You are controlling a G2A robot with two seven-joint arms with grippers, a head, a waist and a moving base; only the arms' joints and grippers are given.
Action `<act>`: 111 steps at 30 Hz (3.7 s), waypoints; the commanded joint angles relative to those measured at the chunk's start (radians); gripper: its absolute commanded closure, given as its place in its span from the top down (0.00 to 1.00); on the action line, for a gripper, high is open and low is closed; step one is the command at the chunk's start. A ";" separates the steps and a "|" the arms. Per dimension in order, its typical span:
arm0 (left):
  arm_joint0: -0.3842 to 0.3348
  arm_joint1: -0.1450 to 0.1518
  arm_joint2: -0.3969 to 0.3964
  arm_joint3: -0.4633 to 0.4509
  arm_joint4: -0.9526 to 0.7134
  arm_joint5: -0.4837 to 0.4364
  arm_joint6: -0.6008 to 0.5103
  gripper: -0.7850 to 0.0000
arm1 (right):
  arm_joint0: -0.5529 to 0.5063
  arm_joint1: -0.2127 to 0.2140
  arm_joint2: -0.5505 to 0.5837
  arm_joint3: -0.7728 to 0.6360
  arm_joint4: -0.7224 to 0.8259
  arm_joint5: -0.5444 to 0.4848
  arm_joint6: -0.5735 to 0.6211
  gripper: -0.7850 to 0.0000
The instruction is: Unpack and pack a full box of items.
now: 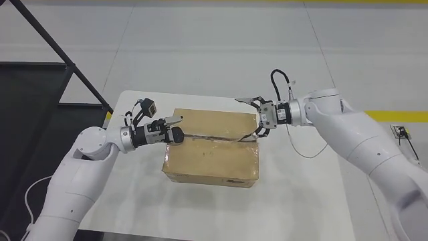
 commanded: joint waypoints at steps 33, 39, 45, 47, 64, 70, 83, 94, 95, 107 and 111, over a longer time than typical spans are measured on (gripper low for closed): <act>-0.004 -0.015 0.013 0.034 0.012 0.023 0.057 1.00 | -0.026 0.047 -0.025 -0.010 0.040 0.032 -0.032 1.00; -0.005 -0.020 0.018 0.045 0.017 0.039 0.095 1.00 | -0.028 0.046 -0.029 -0.010 0.038 0.027 -0.027 1.00; -0.007 -0.024 0.023 0.057 0.024 0.039 0.100 1.00 | -0.023 0.045 -0.030 -0.001 0.032 0.018 -0.018 1.00; -0.008 -0.025 0.024 0.060 0.024 0.040 0.100 1.00 | -0.021 0.044 -0.029 0.004 0.029 0.015 -0.015 1.00; -0.025 -0.037 0.032 0.093 0.028 0.044 0.099 1.00 | -0.012 0.040 -0.018 0.072 0.011 -0.010 0.010 1.00; -0.031 -0.040 0.032 0.093 0.026 0.041 0.095 1.00 | -0.002 0.047 0.020 0.085 -0.057 -0.141 0.062 1.00; -0.015 -0.041 0.019 0.061 0.019 0.030 0.086 1.00 | -0.057 0.075 0.114 -0.234 -0.249 -0.430 -0.079 1.00; 0.002 -0.036 -0.004 0.040 0.017 0.028 0.076 1.00 | -0.138 0.122 0.194 -0.386 -0.345 -0.317 -0.200 1.00; 0.004 -0.036 -0.004 0.038 0.019 0.028 0.075 1.00 | -0.149 0.129 0.206 -0.401 -0.349 -0.310 -0.206 1.00; 0.018 -0.035 -0.012 0.021 0.020 0.028 0.075 1.00 | -0.225 0.190 0.304 -0.535 -0.432 -0.120 -0.265 1.00; 0.024 -0.034 -0.016 0.014 0.023 0.028 0.076 1.00 | -0.258 0.203 0.339 -0.605 -0.476 -0.176 -0.288 1.00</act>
